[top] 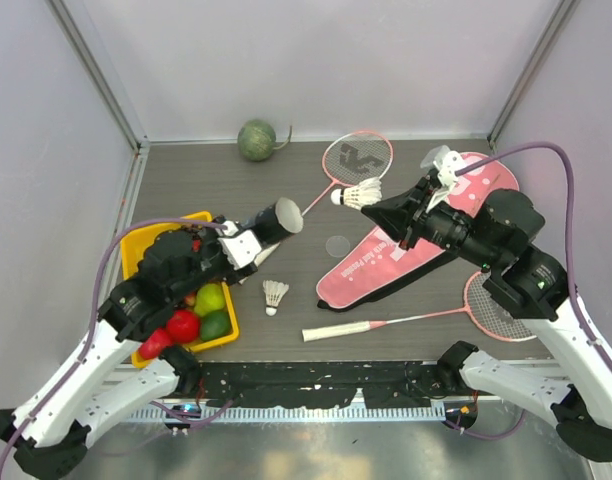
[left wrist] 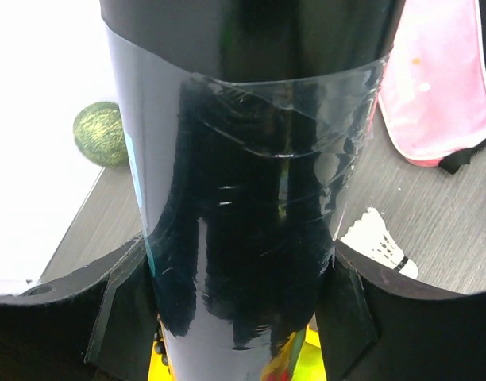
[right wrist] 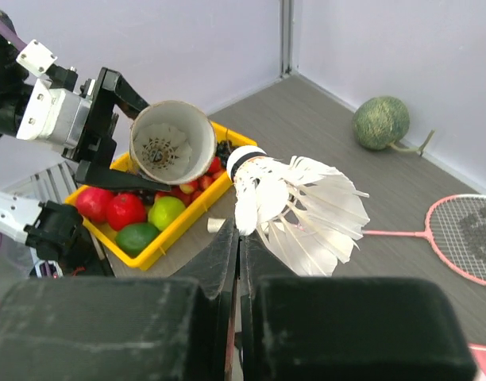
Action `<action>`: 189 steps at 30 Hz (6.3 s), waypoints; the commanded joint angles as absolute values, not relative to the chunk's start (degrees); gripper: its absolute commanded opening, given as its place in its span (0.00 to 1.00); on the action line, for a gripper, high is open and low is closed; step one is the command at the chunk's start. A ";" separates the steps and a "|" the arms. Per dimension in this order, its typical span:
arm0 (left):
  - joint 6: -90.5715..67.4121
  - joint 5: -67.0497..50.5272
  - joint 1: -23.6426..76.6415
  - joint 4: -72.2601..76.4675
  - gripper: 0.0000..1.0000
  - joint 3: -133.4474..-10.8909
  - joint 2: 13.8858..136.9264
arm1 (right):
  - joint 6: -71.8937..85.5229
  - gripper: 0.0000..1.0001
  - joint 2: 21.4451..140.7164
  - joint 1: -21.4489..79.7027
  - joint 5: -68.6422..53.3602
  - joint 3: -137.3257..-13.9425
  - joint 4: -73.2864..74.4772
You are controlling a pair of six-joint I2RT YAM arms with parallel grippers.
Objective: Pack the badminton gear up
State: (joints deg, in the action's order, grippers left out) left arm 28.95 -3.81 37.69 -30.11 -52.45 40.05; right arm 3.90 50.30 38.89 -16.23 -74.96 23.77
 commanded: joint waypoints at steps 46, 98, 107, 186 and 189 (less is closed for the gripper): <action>34.01 1.23 49.04 -24.43 0.00 -47.29 42.71 | 14.94 0.46 53.53 52.29 -12.75 -67.59 18.90; 40.34 13.27 48.96 -19.34 0.00 -42.36 34.72 | 14.24 0.58 52.73 51.07 -0.79 -66.63 16.79; 46.23 5.02 48.96 -13.63 0.00 -35.78 20.49 | 19.43 0.60 58.77 38.85 -18.27 -55.90 5.01; 40.61 11.60 48.78 -15.81 0.00 -39.28 26.71 | 20.12 0.05 69.36 39.46 -26.22 -55.12 -5.63; 37.63 13.44 48.78 -17.92 0.00 -41.74 28.21 | 20.83 0.05 60.06 39.11 -18.74 -54.58 -3.96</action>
State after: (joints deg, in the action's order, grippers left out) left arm 41.08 8.95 48.88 -19.66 -36.36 27.24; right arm 18.46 68.34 39.00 -30.24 -56.14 -3.03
